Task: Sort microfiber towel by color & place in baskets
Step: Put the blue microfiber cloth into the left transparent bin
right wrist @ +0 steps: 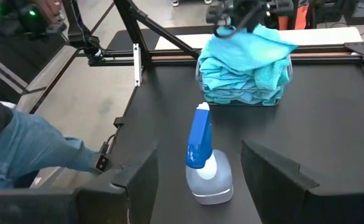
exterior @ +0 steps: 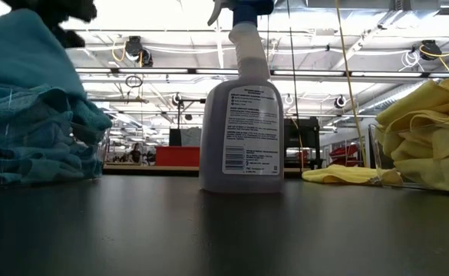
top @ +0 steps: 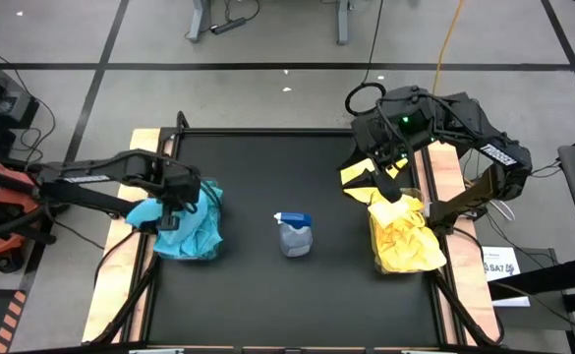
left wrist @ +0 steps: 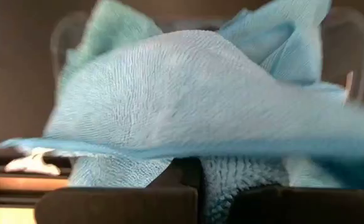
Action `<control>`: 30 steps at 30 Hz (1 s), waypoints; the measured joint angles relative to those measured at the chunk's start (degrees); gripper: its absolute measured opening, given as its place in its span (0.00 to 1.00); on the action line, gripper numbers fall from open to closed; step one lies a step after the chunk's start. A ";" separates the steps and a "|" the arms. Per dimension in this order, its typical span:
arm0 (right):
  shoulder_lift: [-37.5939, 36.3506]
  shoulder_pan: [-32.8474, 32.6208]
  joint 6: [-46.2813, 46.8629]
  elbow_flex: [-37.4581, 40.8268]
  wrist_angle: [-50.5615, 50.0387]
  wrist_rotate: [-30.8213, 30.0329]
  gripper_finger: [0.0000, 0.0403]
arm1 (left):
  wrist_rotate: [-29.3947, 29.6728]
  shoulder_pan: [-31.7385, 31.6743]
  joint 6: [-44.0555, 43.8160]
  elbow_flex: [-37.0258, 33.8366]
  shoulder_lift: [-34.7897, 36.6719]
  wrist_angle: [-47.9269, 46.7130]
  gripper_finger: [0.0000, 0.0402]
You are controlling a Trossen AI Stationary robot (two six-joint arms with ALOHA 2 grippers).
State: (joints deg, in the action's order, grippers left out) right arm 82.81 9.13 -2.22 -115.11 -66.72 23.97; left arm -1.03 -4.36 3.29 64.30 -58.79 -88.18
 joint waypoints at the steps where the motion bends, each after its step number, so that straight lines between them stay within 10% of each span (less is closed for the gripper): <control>1: 0.00 -0.27 0.02 0.00 0.00 0.00 0.53 | -0.03 0.00 -0.11 -1.29 -0.02 0.65 0.02; 18: 0.00 -1.91 1.38 0.00 0.02 0.02 0.53 | -3.29 0.00 -2.57 -19.25 -3.21 20.78 0.03; 30: -0.01 -3.70 1.20 0.00 0.01 0.00 0.53 | -3.09 -0.15 -3.01 -19.42 -11.86 21.88 0.05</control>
State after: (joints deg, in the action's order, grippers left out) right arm 82.79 5.43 -1.02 -115.11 -66.70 23.97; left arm -4.12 -4.51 0.27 44.88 -70.65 -66.30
